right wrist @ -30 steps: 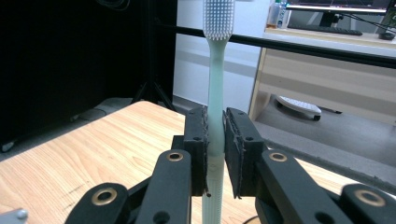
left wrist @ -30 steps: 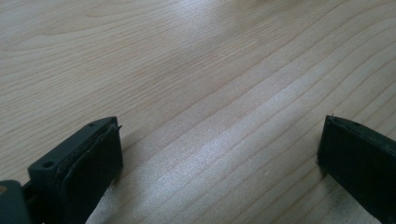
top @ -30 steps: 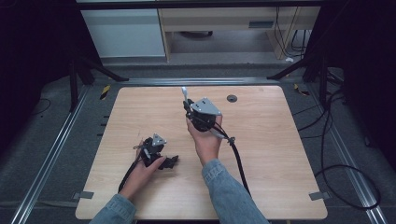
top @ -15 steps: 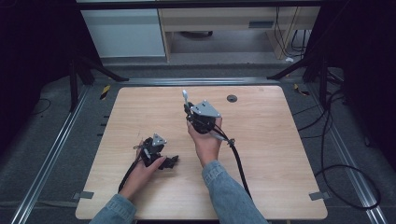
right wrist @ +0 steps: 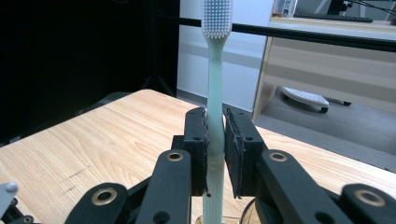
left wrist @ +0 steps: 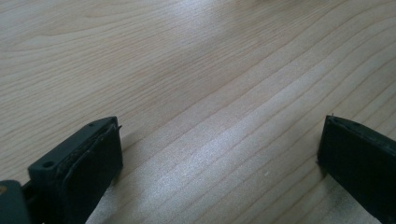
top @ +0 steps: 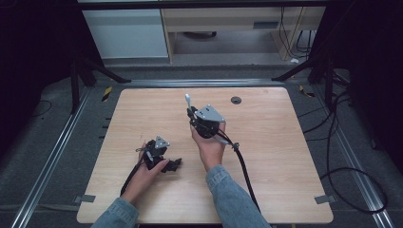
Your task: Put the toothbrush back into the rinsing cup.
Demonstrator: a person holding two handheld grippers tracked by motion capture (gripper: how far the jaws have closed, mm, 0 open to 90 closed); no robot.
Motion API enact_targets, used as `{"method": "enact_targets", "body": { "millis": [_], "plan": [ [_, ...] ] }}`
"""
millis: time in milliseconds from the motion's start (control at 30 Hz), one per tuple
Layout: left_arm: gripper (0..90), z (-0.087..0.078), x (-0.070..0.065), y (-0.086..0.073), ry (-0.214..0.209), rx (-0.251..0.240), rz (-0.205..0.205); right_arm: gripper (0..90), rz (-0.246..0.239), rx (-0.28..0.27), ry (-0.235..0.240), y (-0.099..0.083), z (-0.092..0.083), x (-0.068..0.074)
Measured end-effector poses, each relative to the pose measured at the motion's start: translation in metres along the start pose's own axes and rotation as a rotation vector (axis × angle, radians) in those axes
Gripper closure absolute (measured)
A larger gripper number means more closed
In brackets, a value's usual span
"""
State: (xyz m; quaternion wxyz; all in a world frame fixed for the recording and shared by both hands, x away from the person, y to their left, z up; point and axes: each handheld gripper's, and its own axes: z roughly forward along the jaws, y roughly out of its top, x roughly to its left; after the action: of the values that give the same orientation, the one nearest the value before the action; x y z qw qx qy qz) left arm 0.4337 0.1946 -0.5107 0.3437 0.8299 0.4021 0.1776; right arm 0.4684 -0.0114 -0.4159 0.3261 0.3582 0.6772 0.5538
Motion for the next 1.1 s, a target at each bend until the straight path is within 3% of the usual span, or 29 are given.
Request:
{"method": "enact_targets", "body": {
  "millis": [1100],
  "plan": [
    [0.0,0.000,0.000,0.000,-0.002,0.004,0.005,79.3,0.024,0.000,0.004,-0.026,0.001,-0.007]
  ]
}}
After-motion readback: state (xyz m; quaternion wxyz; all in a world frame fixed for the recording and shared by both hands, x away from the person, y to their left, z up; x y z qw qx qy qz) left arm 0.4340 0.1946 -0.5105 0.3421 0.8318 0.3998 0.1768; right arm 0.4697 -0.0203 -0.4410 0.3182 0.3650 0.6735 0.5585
